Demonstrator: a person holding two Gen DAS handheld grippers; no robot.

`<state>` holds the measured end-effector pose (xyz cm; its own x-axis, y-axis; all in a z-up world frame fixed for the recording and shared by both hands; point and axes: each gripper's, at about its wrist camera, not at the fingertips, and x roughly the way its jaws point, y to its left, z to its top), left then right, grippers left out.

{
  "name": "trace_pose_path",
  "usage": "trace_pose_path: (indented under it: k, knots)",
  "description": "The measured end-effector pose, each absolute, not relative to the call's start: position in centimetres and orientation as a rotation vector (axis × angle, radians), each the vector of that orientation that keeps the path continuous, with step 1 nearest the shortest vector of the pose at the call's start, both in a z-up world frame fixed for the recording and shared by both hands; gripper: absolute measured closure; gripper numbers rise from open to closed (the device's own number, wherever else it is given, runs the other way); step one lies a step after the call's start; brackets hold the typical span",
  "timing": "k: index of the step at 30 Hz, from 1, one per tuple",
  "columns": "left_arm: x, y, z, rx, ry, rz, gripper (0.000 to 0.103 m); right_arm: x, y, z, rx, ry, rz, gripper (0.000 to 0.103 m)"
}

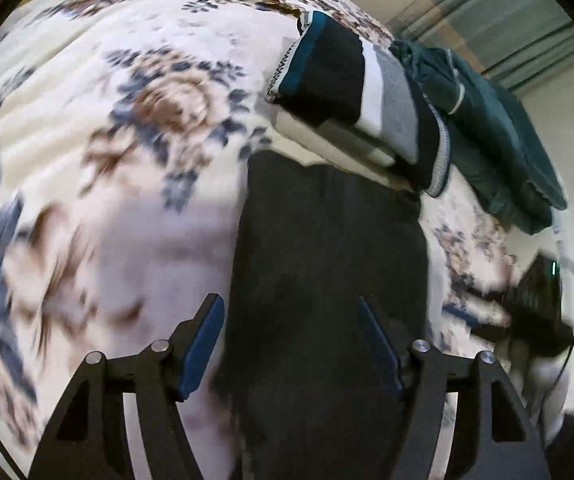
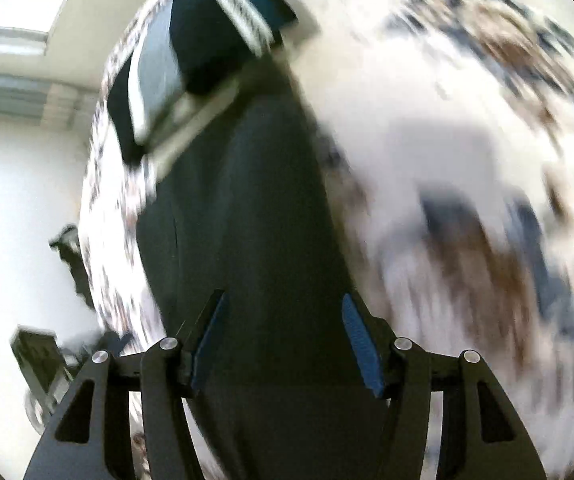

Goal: Fold small clothes
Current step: 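Lay the folded side down and open both tools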

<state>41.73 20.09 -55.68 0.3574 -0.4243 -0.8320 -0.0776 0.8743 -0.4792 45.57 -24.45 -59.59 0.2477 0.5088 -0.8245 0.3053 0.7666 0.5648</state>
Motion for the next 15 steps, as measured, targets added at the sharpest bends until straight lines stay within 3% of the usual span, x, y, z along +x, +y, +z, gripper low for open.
trace_pose_path:
  k: [7,8,9,12,15]
  knots:
    - [46.8,18.7,-57.6,-0.403,1.227,-0.186,0.037,61.5,-27.0,-66.3,0.844,1.345,0.16,0.045]
    - [47.2,18.8,-57.7,-0.403,1.228,-0.188,0.037,62.4,-26.8,-66.9,0.854,1.351,0.188,0.079]
    - [47.5,18.9,-57.9,-0.402,1.229,-0.186,0.037,63.4,-26.6,-67.2,0.842,1.362,0.193,0.091]
    - [48.5,19.5,-58.6,-0.422,1.23,-0.183,0.037,64.4,-26.7,-65.8,0.776,1.277,0.151,0.092]
    - [49.4,19.9,-59.3,-0.462,1.229,-0.197,0.037,65.5,-26.8,-65.9,0.743,1.317,0.144,0.092]
